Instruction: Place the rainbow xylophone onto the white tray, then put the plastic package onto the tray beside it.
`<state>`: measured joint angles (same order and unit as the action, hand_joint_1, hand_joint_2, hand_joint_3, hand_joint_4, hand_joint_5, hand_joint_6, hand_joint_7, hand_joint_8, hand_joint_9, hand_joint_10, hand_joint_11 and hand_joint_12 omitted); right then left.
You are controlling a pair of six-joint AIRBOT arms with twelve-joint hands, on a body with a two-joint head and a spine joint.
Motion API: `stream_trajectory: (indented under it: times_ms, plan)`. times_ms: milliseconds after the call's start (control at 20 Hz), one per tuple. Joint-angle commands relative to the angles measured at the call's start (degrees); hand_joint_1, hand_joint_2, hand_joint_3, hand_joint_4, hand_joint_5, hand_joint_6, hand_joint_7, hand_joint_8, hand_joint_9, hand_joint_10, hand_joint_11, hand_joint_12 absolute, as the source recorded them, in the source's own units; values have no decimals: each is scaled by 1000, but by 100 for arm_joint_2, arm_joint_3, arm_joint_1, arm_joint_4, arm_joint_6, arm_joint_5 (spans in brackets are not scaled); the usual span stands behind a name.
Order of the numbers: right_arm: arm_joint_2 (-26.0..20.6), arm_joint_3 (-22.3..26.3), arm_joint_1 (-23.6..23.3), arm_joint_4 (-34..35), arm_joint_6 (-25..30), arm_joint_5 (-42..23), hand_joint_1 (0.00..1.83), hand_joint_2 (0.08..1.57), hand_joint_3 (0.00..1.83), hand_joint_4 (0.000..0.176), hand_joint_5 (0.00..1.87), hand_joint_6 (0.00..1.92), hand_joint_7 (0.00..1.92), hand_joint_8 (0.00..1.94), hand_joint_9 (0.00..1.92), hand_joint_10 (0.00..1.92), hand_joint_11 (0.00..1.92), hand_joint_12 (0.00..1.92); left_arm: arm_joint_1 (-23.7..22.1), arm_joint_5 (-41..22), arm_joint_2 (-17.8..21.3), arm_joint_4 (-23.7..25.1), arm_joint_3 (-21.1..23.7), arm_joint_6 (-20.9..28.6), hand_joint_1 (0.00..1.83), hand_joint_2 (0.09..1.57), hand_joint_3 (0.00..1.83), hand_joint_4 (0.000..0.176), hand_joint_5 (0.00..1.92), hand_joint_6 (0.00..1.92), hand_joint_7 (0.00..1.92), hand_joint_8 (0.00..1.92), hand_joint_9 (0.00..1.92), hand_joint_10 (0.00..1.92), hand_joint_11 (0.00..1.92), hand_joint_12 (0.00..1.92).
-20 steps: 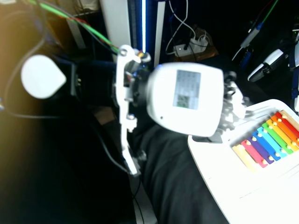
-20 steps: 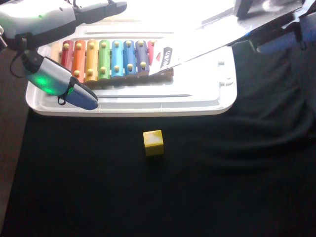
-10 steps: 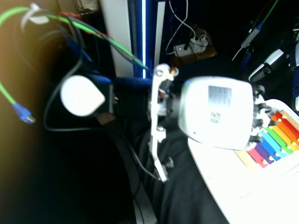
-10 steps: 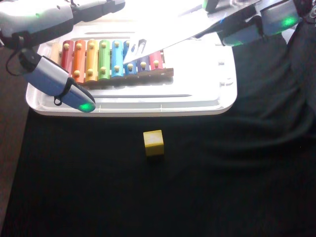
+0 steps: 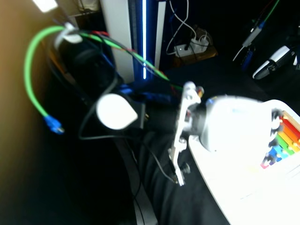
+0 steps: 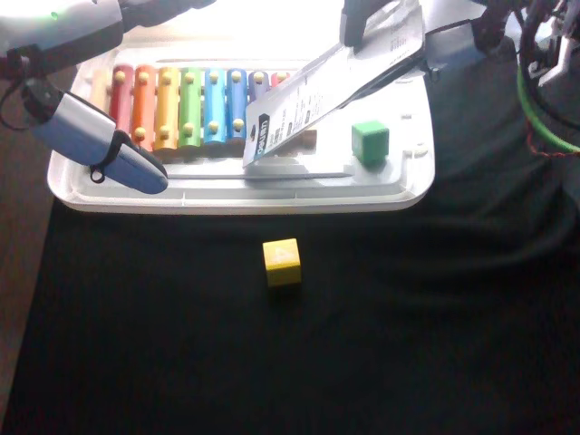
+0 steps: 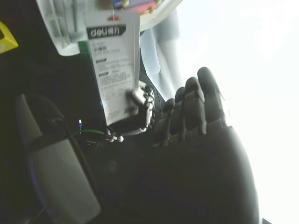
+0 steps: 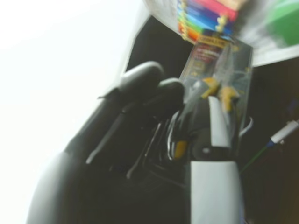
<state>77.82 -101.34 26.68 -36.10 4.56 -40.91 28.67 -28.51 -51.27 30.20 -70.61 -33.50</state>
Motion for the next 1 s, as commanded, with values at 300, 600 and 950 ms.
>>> stream_trajectory:
  times_ms: [300, 600, 950]
  plan:
    - [211, -217, 80, 354, 236, -290, 1477, 1103, 6, 0, 801, 1053, 990, 859, 1072, 1003, 775, 1475, -187, -532, 23, -116, 41, -11, 914, 690, 0, 0, 0, 0, 118, 1, 234, 3, 0, 568]
    - [275, -312, 207, 350, 238, -19, 1385, 1104, 0, 0, 835, 1163, 1000, 815, 1057, 1046, 801, 1145, -190, -517, 18, -77, 56, -11, 917, 682, 0, 0, 0, 0, 149, 9, 252, 9, 0, 631]
    - [276, -446, 225, 261, 405, 131, 1373, 1113, 0, 0, 879, 999, 1019, 928, 939, 1199, 711, 990, -218, -468, 8, -27, 72, -11, 906, 700, 3, 0, 0, 0, 87, 0, 154, 0, 0, 491]
